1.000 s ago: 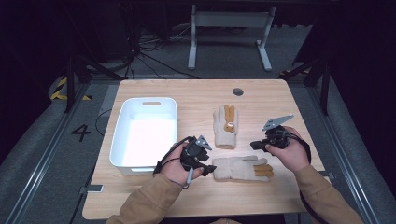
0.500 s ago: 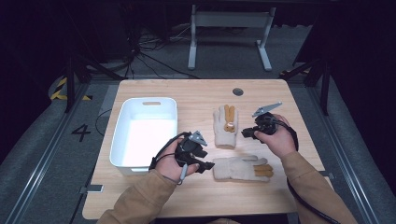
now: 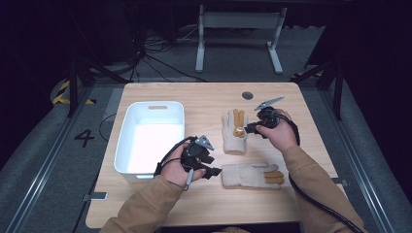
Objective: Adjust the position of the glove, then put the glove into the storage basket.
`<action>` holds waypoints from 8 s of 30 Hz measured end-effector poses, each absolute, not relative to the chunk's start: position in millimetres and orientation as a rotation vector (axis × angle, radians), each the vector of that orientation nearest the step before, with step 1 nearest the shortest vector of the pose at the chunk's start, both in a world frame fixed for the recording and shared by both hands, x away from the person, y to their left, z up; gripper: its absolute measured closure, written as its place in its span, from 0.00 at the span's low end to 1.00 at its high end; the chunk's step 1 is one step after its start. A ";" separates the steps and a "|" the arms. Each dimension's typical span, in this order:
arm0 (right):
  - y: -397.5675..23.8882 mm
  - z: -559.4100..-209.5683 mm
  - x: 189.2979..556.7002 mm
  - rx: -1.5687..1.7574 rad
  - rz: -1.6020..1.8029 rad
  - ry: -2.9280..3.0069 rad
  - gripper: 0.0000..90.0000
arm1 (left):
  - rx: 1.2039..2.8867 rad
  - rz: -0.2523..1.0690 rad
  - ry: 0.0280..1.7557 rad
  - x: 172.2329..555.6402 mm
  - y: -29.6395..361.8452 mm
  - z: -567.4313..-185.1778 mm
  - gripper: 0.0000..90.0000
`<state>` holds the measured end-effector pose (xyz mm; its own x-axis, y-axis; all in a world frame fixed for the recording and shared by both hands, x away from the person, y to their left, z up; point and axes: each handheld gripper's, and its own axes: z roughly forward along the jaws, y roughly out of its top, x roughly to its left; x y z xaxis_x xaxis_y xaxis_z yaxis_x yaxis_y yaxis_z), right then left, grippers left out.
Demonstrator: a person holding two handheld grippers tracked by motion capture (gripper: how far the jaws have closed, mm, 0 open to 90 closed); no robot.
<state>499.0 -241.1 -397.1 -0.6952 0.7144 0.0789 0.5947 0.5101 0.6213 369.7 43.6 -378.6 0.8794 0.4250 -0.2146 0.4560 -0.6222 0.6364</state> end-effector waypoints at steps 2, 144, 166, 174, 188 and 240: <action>-239.1 -398.6 503.0 1.125 0.944 2.558 0.82 | 2.325 -0.063 0.630 369.7 44.1 -378.7 0.55; -269.7 -416.7 488.0 1.137 0.821 2.501 1.00 | 2.342 -0.038 0.707 342.8 57.5 -392.6 0.53; -285.5 -427.2 468.3 1.241 0.780 2.574 0.97 | 2.350 -0.083 0.651 348.2 42.9 -393.4 0.53; -285.4 -417.1 452.6 1.111 0.931 2.596 0.80 | 2.351 -0.090 0.648 349.4 41.4 -394.5 0.53; -260.1 -431.8 446.9 0.886 0.821 2.719 0.53 | 2.351 -0.092 0.645 348.7 41.2 -394.0 0.53; -259.0 -370.8 363.5 0.583 1.029 2.656 0.72 | 2.337 -0.081 0.614 349.2 35.2 -388.0 0.53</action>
<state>363.5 -259.0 -370.8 -0.8935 0.4432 -0.0720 0.2791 0.6739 0.6840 349.2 35.2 -388.0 0.8851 0.4074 -0.2248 0.4517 -0.6362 0.6254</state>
